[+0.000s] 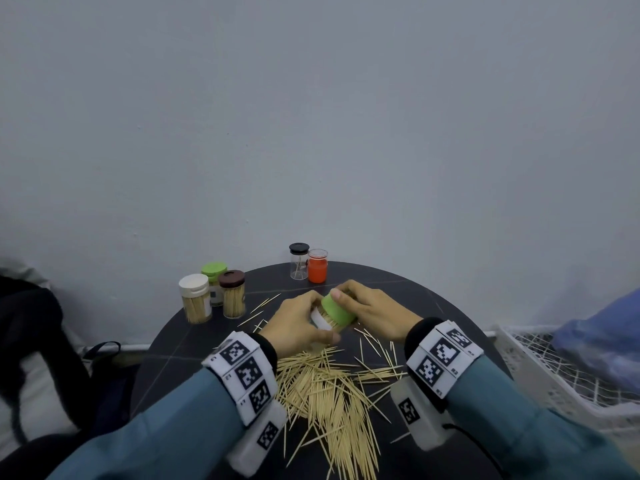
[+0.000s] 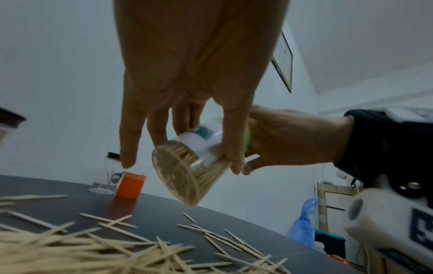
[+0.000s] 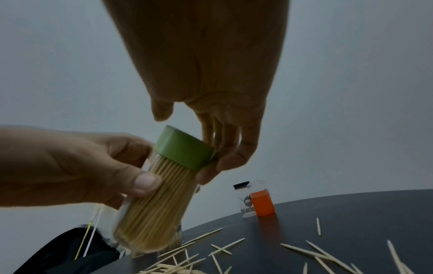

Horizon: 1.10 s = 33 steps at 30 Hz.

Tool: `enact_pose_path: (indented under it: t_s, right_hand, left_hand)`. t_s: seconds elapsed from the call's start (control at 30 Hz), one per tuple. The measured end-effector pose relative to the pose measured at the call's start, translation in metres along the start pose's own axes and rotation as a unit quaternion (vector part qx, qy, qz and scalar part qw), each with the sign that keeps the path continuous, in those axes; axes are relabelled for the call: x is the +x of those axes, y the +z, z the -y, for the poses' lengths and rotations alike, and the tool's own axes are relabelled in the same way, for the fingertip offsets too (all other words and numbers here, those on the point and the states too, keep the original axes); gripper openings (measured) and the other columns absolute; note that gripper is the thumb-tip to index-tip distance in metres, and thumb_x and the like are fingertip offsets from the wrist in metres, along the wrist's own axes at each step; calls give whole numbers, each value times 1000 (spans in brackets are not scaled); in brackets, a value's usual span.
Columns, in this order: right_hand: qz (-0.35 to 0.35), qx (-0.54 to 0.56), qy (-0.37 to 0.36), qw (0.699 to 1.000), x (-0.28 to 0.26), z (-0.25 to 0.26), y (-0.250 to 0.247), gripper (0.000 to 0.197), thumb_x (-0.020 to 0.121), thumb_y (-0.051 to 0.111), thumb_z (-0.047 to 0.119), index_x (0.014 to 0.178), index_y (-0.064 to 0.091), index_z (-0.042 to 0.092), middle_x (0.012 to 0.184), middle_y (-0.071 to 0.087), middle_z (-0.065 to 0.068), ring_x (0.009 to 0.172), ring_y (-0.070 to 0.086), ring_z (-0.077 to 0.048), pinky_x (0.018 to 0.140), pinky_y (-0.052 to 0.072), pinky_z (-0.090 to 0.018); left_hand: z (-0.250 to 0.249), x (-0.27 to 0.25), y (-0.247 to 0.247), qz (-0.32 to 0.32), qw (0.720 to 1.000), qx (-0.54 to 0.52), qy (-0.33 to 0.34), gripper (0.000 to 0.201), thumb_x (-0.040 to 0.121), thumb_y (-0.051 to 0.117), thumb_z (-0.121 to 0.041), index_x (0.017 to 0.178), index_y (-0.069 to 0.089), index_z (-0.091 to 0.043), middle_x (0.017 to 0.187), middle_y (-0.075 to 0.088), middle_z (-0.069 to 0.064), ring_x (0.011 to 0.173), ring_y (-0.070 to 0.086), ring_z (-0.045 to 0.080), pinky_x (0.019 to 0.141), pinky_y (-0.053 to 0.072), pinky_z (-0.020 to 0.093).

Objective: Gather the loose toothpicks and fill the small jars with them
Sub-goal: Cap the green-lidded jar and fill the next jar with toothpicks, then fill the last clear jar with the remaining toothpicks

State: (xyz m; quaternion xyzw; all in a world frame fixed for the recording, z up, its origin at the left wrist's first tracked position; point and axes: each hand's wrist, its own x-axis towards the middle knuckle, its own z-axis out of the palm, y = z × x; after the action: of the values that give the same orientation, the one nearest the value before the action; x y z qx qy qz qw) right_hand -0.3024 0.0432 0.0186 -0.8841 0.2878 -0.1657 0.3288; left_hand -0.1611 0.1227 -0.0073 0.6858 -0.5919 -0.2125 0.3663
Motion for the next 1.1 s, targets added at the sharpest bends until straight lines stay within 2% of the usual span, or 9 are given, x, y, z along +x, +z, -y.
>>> enact_pose_path:
  t_s: [0.1, 0.2, 0.33, 0.47, 0.6, 0.67, 0.83, 0.93, 1.1]
  right_hand:
    - [0, -50, 4, 999, 0, -11, -2, 39, 99, 29, 41, 116, 51, 12, 108, 63, -10, 98, 61, -22, 85, 45, -28]
    - [70, -180, 23, 981, -1, -23, 4, 35, 100, 38, 27, 128, 50, 9, 128, 55, -6, 117, 52, -18, 96, 38, -25]
    - [142, -258, 38, 955, 3, -33, 20, 40, 98, 43, 19, 138, 42, 13, 139, 47, -5, 124, 46, -18, 102, 36, -27]
    - [172, -286, 43, 942, 7, -35, 25, 42, 98, 42, 16, 140, 39, 12, 141, 45, -6, 127, 44, -20, 104, 34, -28]
    - [185, -304, 50, 933, 11, -39, 30, 40, 98, 42, 15, 138, 41, 10, 138, 46, -8, 126, 44, -21, 103, 33, -27]
    - [180, -309, 46, 933, 13, -40, 32, 39, 97, 42, 14, 136, 43, 10, 137, 47, -8, 126, 44, -20, 101, 33, -26]
    - [172, -323, 44, 929, 16, -40, 36, 40, 97, 42, 14, 136, 43, 11, 138, 45, -7, 127, 43, -20, 105, 33, -27]
    - [168, -327, 42, 929, 16, -40, 38, 40, 97, 41, 14, 137, 42, 12, 138, 44, -7, 128, 42, -20, 105, 32, -27]
    - [161, -319, 44, 933, 16, -41, 37, 40, 97, 42, 13, 137, 42, 13, 139, 45, -5, 128, 43, -19, 105, 33, -27]
  left_hand:
    - [9, 4, -18, -22, 999, 12, -25, 53, 71, 81, -19, 114, 51, -16, 103, 58, -6, 94, 56, 9, 73, 44, 16]
    - [28, 7, -42, -63, 996, 14, -69, 57, 68, 83, -17, 114, 50, -14, 110, 60, 0, 105, 56, 16, 87, 45, 25]
    - [59, 9, -71, -94, 987, 28, -128, 63, 65, 85, -14, 117, 50, -8, 115, 61, 4, 110, 56, 21, 97, 45, 35]
    - [84, 7, -89, -128, 978, 34, -161, 63, 64, 85, -7, 118, 53, -5, 110, 62, 7, 110, 56, 25, 93, 44, 34]
    - [94, 4, -97, -163, 965, 74, -190, 50, 69, 79, -3, 113, 56, -4, 106, 61, 10, 101, 56, 24, 78, 39, 25]
    - [96, 3, -98, -174, 959, 97, -200, 47, 71, 77, -3, 113, 57, -3, 107, 61, 11, 101, 56, 25, 74, 37, 23]
    - [108, -1, -95, -182, 950, 98, -234, 57, 71, 78, -4, 122, 53, -4, 120, 59, 15, 113, 53, 29, 81, 38, 27]
    - [113, -2, -95, -186, 946, 102, -247, 57, 70, 80, -7, 120, 53, -3, 119, 61, 16, 112, 54, 30, 84, 41, 30]
    - [116, -4, -96, -174, 948, 87, -253, 52, 70, 82, -13, 115, 57, -5, 116, 63, 13, 109, 56, 27, 80, 39, 26]
